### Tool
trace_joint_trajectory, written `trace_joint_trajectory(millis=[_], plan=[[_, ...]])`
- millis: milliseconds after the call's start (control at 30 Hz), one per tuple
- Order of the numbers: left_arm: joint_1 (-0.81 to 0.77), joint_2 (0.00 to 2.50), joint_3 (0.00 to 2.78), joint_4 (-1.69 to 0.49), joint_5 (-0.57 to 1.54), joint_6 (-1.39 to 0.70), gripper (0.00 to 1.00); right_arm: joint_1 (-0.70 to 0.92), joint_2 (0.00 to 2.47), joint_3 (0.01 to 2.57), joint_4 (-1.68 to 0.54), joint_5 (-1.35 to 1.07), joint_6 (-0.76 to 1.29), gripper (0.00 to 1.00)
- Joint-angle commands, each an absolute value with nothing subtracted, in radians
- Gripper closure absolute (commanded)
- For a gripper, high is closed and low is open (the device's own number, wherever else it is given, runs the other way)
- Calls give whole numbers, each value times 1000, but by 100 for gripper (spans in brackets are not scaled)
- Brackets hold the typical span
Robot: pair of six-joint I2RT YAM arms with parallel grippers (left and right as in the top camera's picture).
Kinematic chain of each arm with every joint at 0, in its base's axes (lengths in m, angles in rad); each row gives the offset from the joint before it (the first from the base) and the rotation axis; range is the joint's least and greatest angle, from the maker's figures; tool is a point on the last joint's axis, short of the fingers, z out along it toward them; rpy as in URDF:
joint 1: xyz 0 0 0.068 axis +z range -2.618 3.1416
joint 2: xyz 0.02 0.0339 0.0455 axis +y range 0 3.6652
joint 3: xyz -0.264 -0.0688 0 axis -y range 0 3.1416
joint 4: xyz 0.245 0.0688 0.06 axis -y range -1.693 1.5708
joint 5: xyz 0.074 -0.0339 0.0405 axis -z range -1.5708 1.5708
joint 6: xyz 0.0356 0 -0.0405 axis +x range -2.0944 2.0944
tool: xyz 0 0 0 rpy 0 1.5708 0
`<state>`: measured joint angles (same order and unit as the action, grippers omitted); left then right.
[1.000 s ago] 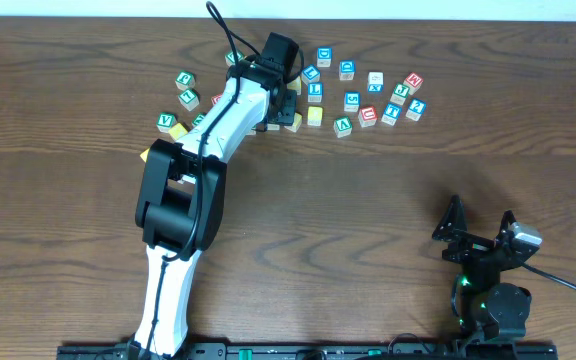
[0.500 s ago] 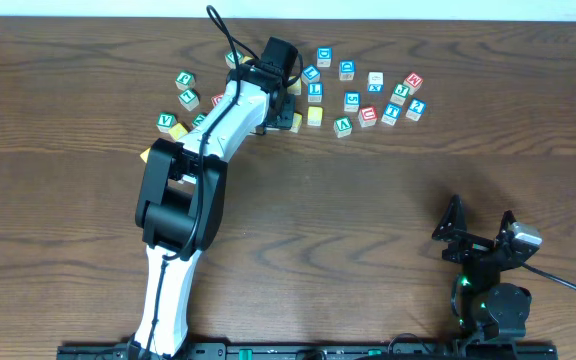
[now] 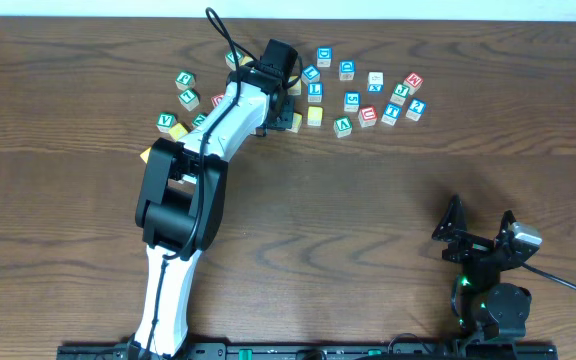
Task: Spell out ROBOT
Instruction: 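Lower the left gripper and grasp the green R block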
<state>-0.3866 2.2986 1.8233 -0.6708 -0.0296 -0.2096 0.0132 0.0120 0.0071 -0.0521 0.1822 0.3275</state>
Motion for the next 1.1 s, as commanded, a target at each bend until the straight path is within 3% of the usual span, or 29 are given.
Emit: trace_joint_trajectory(millis=[0,300,767,1067], plan=[[-385,2304,1816,-675,-38,-216,73,4,9,6,-56,184,313,1],[-386,2161,1819,-765,-38,-223,75,4,9,6,-56,184,313,1],[-418,2013,1811,-1079,64,-311,75,4,9,6,-56,184,313,1],[-491,2013,1698,-1066,62,-369,75,3,9,6,-56,184,313,1]])
